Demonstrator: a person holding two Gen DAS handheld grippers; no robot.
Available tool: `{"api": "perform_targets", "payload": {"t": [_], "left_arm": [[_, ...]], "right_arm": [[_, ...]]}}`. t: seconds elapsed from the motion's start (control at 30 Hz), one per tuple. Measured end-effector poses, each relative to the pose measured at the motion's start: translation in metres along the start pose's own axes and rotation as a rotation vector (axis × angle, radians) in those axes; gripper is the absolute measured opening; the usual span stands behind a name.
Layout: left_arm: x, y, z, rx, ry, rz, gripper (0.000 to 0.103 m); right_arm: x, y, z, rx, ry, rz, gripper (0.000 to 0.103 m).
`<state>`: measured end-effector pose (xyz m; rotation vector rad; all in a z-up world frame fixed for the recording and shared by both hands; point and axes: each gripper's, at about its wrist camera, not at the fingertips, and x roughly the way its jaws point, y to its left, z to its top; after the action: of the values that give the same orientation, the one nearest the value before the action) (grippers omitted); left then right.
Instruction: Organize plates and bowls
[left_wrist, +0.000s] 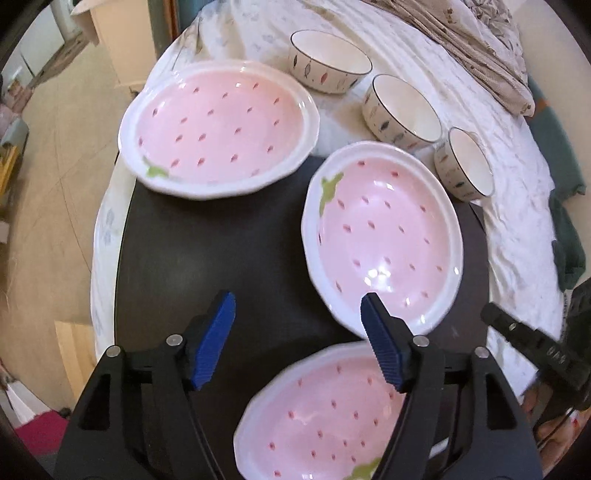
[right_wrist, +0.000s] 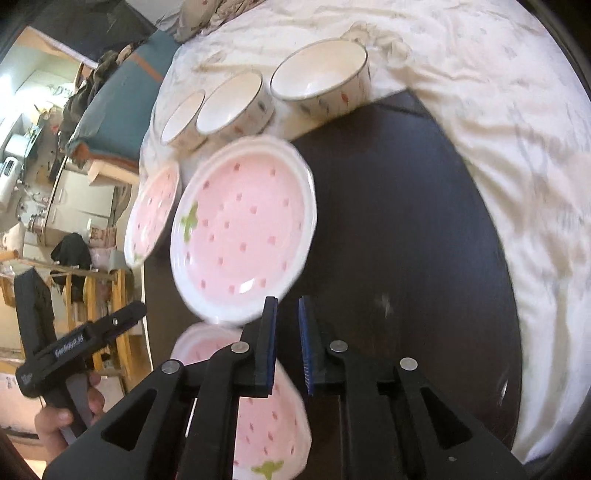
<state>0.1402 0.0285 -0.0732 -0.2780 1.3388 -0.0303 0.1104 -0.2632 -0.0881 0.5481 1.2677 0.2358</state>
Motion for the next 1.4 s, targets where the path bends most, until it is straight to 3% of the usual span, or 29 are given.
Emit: {"api": "perform_targets", "payload": {"t": [0.07, 0.13, 0.17, 0.27, 0.43, 0.63, 0.7, 0.87, 1.0, 1.13, 1.27, 1.4], "left_arm": [[0.007, -0.002, 0.007, -0.008, -0.006, 0.011, 0.068], [0.016, 0.000, 0.014, -0.029, -0.005, 0.012, 0.068], [0.018, 0.003, 0.017, -0.047, 0.000, 0.008, 0.068], [0.029, 0.005, 0.024, -0.074, 0.024, -0.015, 0.068], [0.040, -0.009, 0.035, -0.027, 0.003, 0.067, 0.068], [0.053, -0.016, 0.041, 0.006, 0.016, 0.058, 0.067], [0.057, -0.014, 0.044, 0.014, 0.018, 0.047, 0.060], [0.071, -0.010, 0.046, -0.001, 0.058, 0.025, 0.037], [0.076, -0.018, 0.042, 0.026, 0.066, 0.021, 0.030], [0.078, -0.025, 0.039, 0.044, 0.076, 0.040, 0.031], [0.080, -0.028, 0.041, 0.079, 0.108, 0.047, 0.031], [0.078, -0.033, 0.038, 0.078, 0.086, 0.050, 0.030]], "right_arm": [[0.005, -0.003, 0.015, 0.013, -0.009, 0.006, 0.028], [0.013, -0.003, 0.028, 0.024, -0.023, -0.002, 0.063], [0.014, -0.005, 0.033, 0.025, -0.035, -0.005, 0.064], [0.017, -0.015, 0.047, 0.049, -0.050, -0.005, 0.064], [0.036, -0.034, 0.066, 0.088, -0.019, 0.033, 0.064], [0.051, -0.034, 0.077, 0.048, 0.010, 0.046, 0.064], [0.055, -0.032, 0.076, 0.033, 0.017, 0.043, 0.063], [0.064, -0.026, 0.074, 0.015, 0.051, 0.066, 0.045], [0.075, -0.019, 0.069, -0.016, 0.087, 0.058, 0.039], [0.088, -0.017, 0.061, -0.040, 0.119, 0.042, 0.039], [0.087, -0.014, 0.058, -0.072, 0.094, 0.020, 0.039], [0.085, -0.013, 0.057, -0.077, 0.091, 0.017, 0.038]]}}
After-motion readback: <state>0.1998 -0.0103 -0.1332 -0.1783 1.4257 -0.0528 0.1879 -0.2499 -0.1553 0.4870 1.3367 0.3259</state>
